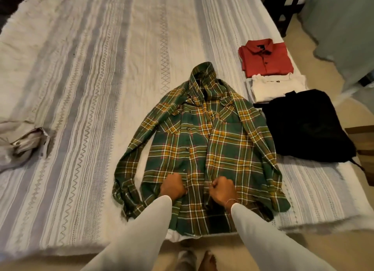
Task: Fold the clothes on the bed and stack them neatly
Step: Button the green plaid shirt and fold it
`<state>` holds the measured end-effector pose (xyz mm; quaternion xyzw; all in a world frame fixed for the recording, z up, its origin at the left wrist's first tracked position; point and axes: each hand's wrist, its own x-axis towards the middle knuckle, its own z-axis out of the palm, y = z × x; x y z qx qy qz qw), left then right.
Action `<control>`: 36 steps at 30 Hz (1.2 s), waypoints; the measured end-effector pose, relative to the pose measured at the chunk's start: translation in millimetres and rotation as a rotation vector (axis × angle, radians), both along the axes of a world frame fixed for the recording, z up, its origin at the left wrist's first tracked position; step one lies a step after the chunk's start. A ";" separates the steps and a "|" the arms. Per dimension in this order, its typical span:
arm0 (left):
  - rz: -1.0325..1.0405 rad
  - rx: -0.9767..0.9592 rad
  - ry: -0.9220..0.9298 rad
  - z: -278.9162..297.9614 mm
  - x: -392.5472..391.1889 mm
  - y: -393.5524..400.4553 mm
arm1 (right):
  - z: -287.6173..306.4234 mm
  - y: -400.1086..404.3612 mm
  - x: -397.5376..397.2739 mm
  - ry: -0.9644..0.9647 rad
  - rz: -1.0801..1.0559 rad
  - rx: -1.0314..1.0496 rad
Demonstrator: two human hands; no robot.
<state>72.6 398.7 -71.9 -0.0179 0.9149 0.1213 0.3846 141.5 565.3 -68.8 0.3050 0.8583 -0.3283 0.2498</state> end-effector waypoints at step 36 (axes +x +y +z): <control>0.386 0.444 0.151 -35.9 46.0 6.6 | -37.4 38.3 40.8 0.331 -0.349 0.035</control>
